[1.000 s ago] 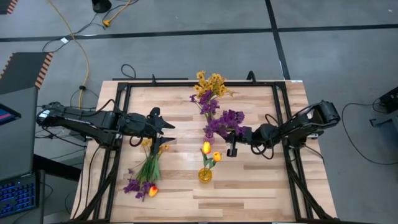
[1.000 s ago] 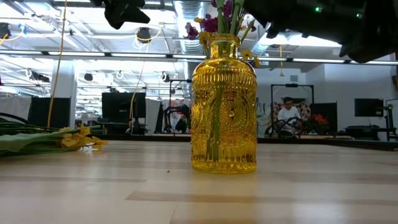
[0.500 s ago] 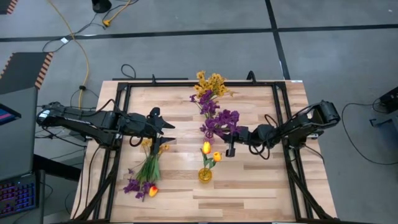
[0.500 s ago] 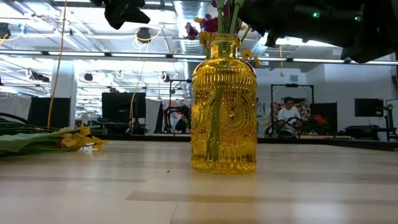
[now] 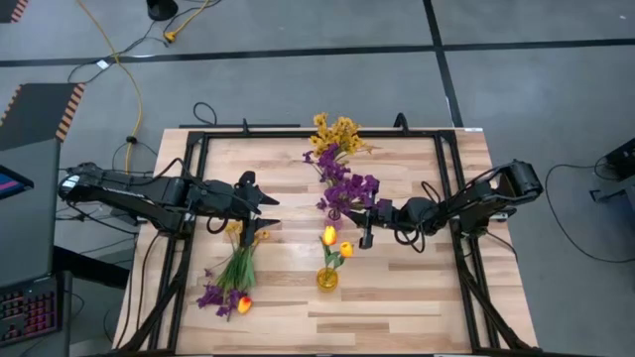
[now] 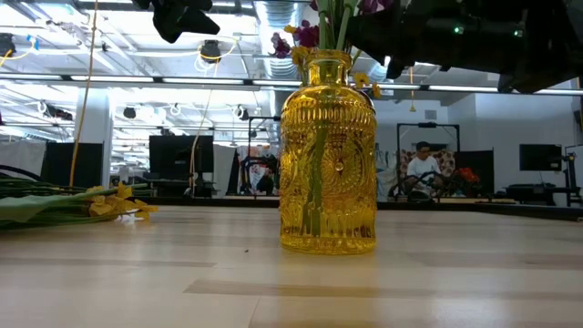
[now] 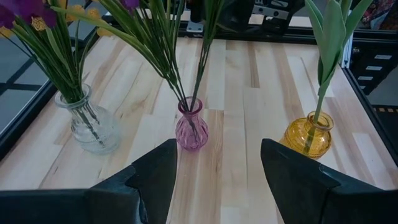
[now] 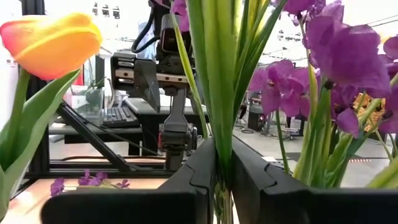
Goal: Sort flowers into vase by color
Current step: Put the right violet flowers into the violet vase, then put the violet flowers into the violet vase
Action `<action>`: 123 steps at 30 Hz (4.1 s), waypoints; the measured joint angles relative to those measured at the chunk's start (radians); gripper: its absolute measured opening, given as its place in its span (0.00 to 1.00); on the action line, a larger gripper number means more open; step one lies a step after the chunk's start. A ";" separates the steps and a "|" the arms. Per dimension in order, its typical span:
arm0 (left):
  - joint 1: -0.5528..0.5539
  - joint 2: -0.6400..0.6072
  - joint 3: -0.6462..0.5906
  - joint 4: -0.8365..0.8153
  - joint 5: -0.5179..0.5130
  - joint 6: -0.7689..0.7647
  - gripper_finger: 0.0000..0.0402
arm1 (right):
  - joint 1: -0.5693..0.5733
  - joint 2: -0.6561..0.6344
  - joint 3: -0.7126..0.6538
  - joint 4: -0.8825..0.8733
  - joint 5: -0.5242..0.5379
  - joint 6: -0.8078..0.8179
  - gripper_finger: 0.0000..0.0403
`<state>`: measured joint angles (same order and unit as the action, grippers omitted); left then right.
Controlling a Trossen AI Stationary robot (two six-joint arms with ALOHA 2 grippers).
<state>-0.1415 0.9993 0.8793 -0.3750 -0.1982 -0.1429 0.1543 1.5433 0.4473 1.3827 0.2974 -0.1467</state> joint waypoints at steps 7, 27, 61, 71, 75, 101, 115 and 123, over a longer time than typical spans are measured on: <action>0.000 0.000 0.000 0.000 0.000 0.000 0.55 | 0.000 0.000 0.000 0.000 0.000 0.000 0.17; 0.000 0.000 0.000 0.000 0.000 -0.018 0.55 | 0.000 0.000 0.000 -0.040 0.000 0.034 0.59; 0.000 0.000 0.000 -0.001 0.008 -0.030 0.55 | 0.000 -0.234 0.000 -0.511 0.053 0.070 0.60; 0.000 0.000 0.000 -0.001 0.008 -0.030 0.55 | 0.000 -0.359 0.000 -0.728 0.053 0.090 0.59; 0.000 0.000 0.000 0.000 0.008 -0.030 0.55 | -0.012 -0.390 0.000 -0.794 0.052 0.145 0.60; 0.000 0.000 0.000 -0.001 0.008 -0.030 0.55 | -0.044 -0.571 0.000 -1.123 0.045 0.226 0.60; 0.000 0.000 0.000 -0.002 0.009 -0.099 0.55 | -0.044 -0.793 0.000 -1.521 0.042 0.228 0.59; 0.000 -0.001 0.015 -0.115 0.017 -0.177 0.55 | -0.052 -0.940 0.000 -1.749 0.042 0.226 0.50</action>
<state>-0.1414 0.9985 0.8938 -0.4901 -0.1814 -0.3200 0.1023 0.6033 0.4477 -0.3662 0.3397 0.0792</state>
